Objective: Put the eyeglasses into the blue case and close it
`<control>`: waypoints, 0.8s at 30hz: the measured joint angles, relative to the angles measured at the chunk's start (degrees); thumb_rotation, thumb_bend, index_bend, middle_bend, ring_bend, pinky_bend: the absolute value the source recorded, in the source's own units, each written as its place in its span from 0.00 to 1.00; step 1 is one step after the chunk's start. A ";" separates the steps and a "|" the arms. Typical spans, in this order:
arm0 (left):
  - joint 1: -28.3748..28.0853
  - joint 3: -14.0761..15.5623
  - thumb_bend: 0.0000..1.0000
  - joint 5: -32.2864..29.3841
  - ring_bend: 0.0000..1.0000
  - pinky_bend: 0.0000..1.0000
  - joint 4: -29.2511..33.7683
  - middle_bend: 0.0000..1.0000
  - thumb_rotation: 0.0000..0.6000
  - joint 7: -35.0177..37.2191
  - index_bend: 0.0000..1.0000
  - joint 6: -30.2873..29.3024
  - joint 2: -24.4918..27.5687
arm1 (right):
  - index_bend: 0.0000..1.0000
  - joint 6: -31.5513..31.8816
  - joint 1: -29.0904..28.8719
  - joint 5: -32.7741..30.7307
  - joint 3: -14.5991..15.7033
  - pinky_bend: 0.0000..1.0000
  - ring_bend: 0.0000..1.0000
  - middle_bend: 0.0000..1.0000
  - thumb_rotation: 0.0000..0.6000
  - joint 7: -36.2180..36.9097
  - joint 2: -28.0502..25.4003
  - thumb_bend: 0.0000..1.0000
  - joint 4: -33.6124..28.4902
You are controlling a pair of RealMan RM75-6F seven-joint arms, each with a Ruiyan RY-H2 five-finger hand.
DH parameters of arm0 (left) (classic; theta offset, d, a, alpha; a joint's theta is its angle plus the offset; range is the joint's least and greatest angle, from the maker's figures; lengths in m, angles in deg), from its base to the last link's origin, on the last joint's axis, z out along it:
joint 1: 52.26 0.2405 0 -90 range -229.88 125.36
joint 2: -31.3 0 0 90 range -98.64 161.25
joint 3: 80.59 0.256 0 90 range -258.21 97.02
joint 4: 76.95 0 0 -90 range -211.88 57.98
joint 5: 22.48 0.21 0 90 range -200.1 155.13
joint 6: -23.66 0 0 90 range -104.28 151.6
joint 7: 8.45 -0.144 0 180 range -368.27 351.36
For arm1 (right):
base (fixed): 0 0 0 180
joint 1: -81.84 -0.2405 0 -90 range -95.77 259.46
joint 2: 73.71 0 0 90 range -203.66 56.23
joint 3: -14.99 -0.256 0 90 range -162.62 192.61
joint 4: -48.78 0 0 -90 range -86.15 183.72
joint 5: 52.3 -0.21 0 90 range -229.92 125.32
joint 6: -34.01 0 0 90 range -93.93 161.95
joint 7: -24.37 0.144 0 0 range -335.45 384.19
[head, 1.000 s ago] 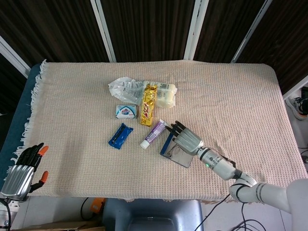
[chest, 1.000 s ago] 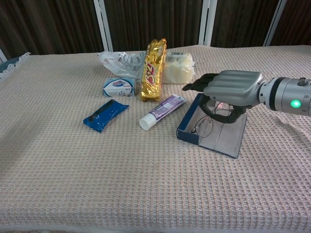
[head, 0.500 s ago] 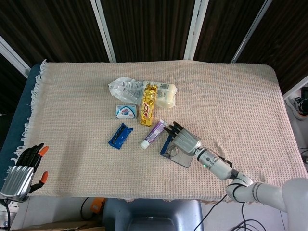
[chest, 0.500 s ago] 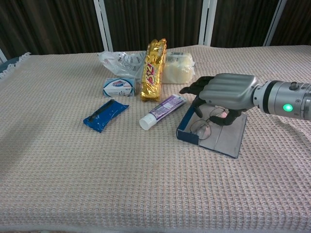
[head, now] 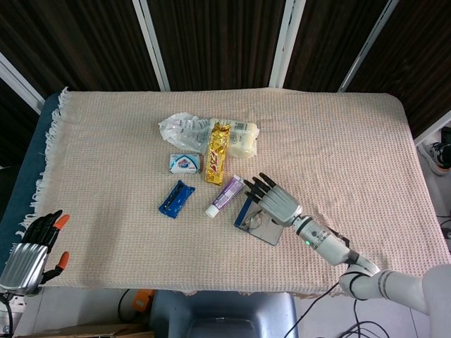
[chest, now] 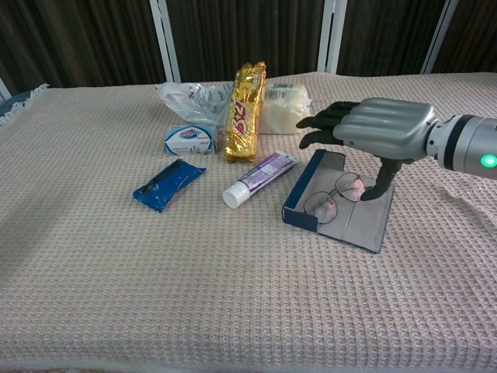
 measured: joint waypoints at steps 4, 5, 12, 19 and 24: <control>0.01 -0.02 0.43 -0.02 0.00 0.10 0.00 0.00 1.00 0.05 0.00 0.00 0.00 | 0.23 0.46 0.34 -0.34 -0.28 0.00 0.00 0.06 1.00 -0.64 0.13 0.19 0.90; 0.01 -0.03 0.43 -0.03 0.00 0.10 -0.01 0.00 1.00 0.09 0.00 -0.01 0.01 | 0.22 0.23 0.30 -0.63 -0.41 0.00 0.00 0.06 1.00 -0.75 0.28 0.19 1.08; 0.03 -0.07 0.43 -0.05 0.00 0.10 -0.16 0.00 1.00 0.67 0.00 -0.08 0.14 | 0.22 -2.82 -0.84 -2.41 -1.02 0.00 0.00 0.05 1.00 -2.64 2.40 0.19 2.50; 0.11 -0.06 0.43 -0.07 0.00 0.10 -0.21 0.00 1.00 1.04 0.00 -0.18 0.27 | 0.26 -3.79 -2.12 -3.61 -2.03 0.00 0.00 0.05 1.00 -5.53 5.59 0.19 5.09; 0.20 -0.11 0.43 -0.13 0.00 0.10 -0.30 0.00 1.00 1.47 0.00 -0.36 0.42 | 0.32 -5.13 -3.24 -4.47 -2.63 0.00 0.00 0.06 1.00 -6.82 6.69 0.19 6.21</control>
